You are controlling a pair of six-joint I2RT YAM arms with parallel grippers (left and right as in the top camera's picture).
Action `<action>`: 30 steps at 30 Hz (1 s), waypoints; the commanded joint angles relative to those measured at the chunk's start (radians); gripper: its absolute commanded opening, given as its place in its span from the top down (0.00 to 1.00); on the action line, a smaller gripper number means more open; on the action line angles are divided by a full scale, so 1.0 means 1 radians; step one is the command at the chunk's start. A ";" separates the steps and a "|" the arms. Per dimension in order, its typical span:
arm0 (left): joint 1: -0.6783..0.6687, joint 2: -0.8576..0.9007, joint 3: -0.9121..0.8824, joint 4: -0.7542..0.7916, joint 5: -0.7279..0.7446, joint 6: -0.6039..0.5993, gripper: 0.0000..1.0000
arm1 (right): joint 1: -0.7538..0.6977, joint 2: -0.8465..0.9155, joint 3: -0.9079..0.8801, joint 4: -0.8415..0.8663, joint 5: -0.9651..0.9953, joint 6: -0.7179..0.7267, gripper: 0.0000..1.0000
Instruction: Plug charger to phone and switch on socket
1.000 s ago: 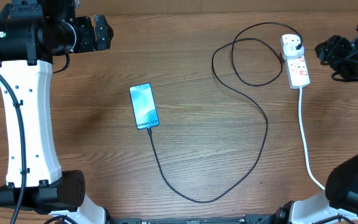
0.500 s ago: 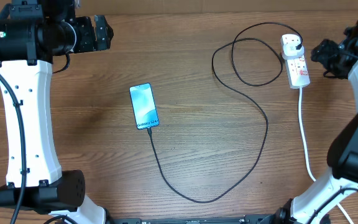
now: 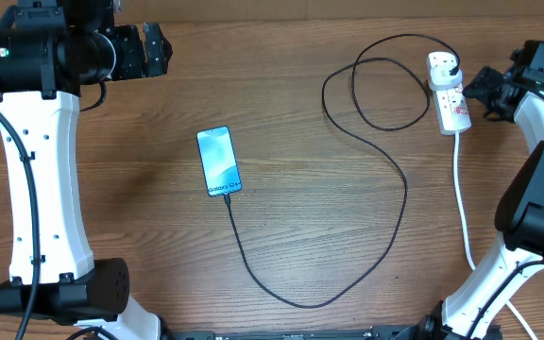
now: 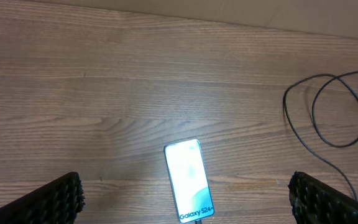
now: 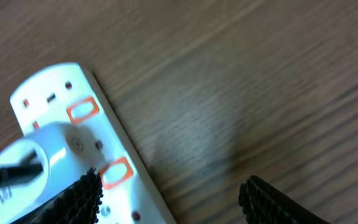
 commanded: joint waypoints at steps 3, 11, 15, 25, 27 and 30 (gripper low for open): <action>-0.004 0.008 0.013 0.000 -0.006 -0.006 0.00 | 0.001 0.040 0.017 0.037 0.013 -0.012 0.28; -0.005 0.008 0.013 0.000 -0.006 -0.006 0.00 | 0.006 0.086 0.017 0.063 -0.011 -0.010 0.29; -0.004 0.008 0.013 0.000 -0.006 -0.006 0.00 | 0.006 0.095 0.017 0.074 -0.029 0.000 0.28; -0.005 0.008 0.013 -0.001 -0.006 -0.006 0.00 | 0.006 0.127 0.017 0.083 -0.078 0.009 0.28; -0.005 0.008 0.013 -0.002 -0.006 -0.006 0.00 | 0.006 0.127 0.017 0.082 -0.091 0.011 0.28; -0.005 0.008 0.013 -0.002 -0.006 -0.006 0.00 | 0.006 0.127 0.017 0.080 -0.100 0.014 0.29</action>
